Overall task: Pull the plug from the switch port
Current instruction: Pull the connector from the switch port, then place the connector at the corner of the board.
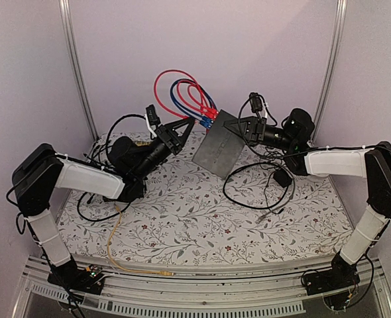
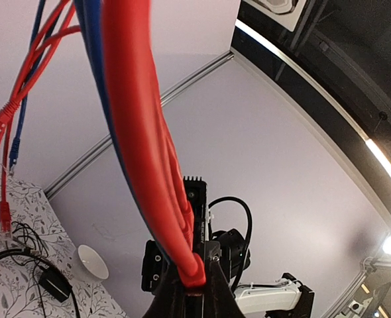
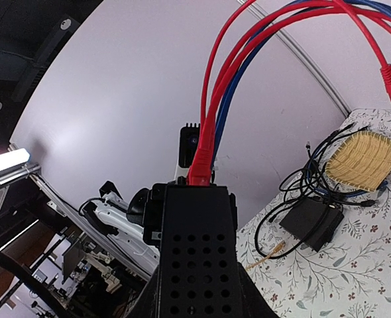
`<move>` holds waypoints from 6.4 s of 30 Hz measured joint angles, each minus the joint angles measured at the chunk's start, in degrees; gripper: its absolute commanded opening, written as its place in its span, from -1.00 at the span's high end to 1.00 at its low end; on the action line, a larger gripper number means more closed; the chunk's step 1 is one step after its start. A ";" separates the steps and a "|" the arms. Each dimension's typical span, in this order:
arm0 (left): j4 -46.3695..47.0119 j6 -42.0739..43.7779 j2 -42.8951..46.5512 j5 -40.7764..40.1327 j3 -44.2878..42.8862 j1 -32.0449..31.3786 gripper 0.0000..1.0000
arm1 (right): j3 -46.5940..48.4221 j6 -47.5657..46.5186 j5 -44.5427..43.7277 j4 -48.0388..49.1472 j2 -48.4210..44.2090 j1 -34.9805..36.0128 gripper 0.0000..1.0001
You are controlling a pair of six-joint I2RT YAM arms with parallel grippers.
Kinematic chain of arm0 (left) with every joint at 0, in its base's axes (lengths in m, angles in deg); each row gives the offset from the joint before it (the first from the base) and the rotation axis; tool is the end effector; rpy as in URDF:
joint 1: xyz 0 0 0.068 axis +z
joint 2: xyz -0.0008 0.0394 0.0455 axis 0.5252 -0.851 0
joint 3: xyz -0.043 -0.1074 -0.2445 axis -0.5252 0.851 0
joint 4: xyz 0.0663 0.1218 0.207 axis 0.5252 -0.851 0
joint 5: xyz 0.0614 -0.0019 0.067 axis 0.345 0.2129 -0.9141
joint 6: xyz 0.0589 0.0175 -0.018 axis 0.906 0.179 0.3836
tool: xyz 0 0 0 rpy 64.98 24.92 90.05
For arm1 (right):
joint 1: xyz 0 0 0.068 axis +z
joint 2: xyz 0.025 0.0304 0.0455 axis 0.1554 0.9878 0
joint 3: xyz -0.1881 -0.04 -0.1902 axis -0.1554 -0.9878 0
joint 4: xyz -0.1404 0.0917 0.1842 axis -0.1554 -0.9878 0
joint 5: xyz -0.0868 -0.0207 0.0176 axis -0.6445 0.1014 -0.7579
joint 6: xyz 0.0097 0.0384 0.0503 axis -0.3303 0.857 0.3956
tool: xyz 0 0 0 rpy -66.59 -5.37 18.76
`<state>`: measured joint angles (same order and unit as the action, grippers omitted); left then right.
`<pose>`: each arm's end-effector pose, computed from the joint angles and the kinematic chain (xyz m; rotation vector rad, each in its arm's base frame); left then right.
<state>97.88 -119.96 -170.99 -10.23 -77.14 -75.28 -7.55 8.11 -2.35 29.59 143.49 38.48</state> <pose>0.2706 -0.2679 0.2932 -0.0815 1.2694 -1.7623 0.3073 0.2180 0.3185 -0.5236 1.5524 1.7731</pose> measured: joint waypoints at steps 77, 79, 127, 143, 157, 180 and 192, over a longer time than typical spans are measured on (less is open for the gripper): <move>-3.48 -2.91 -5.99 9.90 -13.77 2.03 1.00 | -0.83 2.34 0.39 -0.07 6.05 -3.52 0.97; -3.48 -3.02 -6.54 10.25 -15.47 2.03 1.00 | -0.83 2.47 0.37 -0.11 6.64 -3.41 0.97; 2.29 -8.66 -8.81 7.10 -8.11 6.64 1.00 | -14.25 -2.10 -12.83 -6.45 -17.11 -12.33 0.97; 4.28 -20.59 -28.37 16.90 -28.72 1.18 1.00 | -14.25 -8.37 -17.14 -12.11 -24.85 -12.37 0.97; 4.15 -28.52 -41.22 23.93 -45.40 -4.24 1.00 | -13.44 -11.17 -16.96 -16.70 -30.16 -12.37 0.97; -1.66 -37.22 -62.34 27.56 -74.93 -8.83 1.00 | -12.94 -13.64 -16.74 -23.15 -32.83 -12.37 0.97; -2.56 -40.28 -65.07 28.22 -77.70 -9.29 1.00 | -12.50 -14.99 -16.83 -26.29 -33.53 -12.37 0.97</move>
<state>95.32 -160.25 -236.06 17.98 -154.84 -84.57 -20.05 -6.89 -19.18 3.29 109.96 26.11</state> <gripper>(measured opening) 0.080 0.245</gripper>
